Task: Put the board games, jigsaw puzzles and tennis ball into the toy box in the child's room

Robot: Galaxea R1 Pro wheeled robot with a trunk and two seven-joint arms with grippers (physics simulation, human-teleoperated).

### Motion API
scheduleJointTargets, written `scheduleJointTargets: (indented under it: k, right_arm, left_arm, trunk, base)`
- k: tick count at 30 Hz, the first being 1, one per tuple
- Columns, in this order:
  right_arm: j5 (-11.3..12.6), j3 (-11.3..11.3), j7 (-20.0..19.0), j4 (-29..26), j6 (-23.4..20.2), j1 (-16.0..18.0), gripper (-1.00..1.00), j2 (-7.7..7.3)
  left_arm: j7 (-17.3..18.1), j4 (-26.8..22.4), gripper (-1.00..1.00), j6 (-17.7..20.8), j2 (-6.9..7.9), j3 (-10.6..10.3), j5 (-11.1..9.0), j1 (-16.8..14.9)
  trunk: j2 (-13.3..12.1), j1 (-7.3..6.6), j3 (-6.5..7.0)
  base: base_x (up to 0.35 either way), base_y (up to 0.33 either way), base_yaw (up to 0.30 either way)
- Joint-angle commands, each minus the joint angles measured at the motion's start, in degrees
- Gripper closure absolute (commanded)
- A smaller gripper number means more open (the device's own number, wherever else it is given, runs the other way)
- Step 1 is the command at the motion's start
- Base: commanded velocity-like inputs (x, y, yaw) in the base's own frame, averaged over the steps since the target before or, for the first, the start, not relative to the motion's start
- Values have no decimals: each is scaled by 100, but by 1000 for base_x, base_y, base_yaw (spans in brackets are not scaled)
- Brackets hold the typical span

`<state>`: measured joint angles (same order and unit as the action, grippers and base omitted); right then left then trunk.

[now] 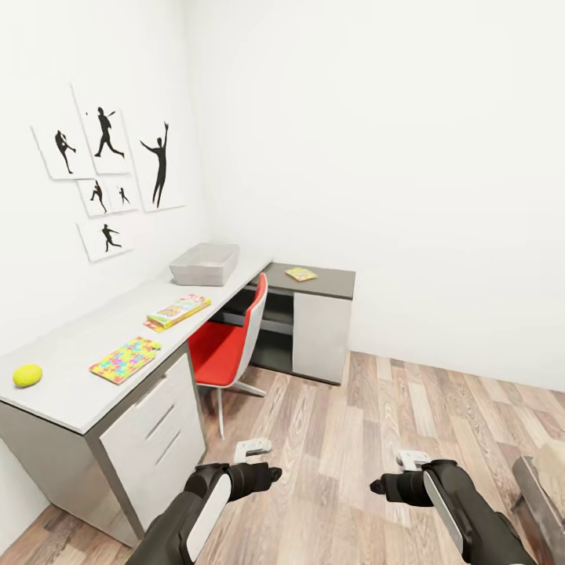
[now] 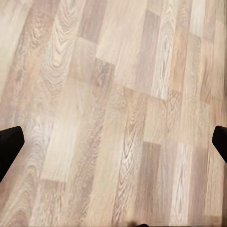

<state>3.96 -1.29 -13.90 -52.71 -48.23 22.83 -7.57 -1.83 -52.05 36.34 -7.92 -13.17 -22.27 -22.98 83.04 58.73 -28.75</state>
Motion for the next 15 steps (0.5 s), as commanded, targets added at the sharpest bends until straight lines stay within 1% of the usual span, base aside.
scheduleJointTargets:
  k: [1, 15]
  right_arm:
    - [37, -8, 5, -4, -29, 3, -100, -3]
    - [35, -11, 10, -3, -28, 10, -100, -22]
  left_arm:
    - [-19, -5, -100, 24, 1, -3, -32, -1]
    - [-13, 14, -100, 29, 2, -1, -40, -3]
  trunk:
    - [4, 0, -10]
    - [4, 0, -68]
  base:
    - [0, 0, -271]
    - [0, 0, -271]
